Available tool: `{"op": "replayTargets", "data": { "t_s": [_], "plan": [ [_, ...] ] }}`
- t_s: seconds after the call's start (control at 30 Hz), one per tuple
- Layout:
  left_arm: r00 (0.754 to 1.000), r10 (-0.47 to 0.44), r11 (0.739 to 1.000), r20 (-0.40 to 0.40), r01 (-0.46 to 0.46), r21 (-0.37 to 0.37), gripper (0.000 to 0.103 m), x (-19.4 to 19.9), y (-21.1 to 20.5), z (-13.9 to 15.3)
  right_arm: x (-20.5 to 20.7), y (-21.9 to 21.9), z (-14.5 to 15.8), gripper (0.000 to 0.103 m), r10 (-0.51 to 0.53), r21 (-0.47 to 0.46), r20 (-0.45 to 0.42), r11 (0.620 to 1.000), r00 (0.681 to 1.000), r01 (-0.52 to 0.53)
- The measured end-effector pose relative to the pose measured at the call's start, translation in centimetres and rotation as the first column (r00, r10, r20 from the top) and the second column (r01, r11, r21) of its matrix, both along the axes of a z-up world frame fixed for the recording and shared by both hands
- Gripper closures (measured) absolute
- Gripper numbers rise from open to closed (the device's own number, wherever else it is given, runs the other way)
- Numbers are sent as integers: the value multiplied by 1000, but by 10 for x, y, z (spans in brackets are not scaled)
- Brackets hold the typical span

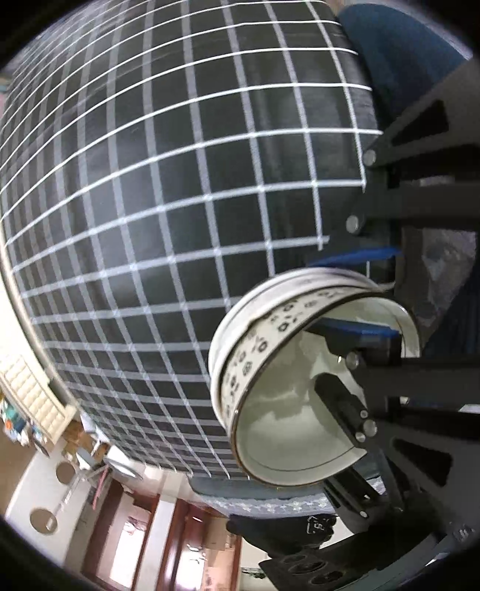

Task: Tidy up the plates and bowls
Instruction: 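Lower the floral-pattern bowl with both grippers into the stacked bowls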

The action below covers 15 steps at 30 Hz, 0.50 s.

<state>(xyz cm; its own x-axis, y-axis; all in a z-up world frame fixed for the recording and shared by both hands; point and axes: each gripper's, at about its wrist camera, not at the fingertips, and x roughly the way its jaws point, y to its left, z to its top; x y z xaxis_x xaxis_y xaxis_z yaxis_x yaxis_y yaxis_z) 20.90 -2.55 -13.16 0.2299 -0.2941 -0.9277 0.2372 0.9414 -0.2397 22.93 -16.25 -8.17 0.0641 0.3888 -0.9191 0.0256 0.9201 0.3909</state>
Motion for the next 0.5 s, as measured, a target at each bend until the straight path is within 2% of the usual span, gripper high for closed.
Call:
{"op": "replayTargets", "data": {
  "t_s": [0.23, 0.5],
  "plan": [
    [995, 91, 996, 50, -92, 16, 67, 6, 49, 34, 17, 51, 17, 72, 94, 17, 44, 995, 995, -95],
    [980, 196, 980, 25, -197, 31, 68, 2, 103, 20, 28, 109, -10, 72, 182, 32, 1, 983, 983, -182]
  ]
}}
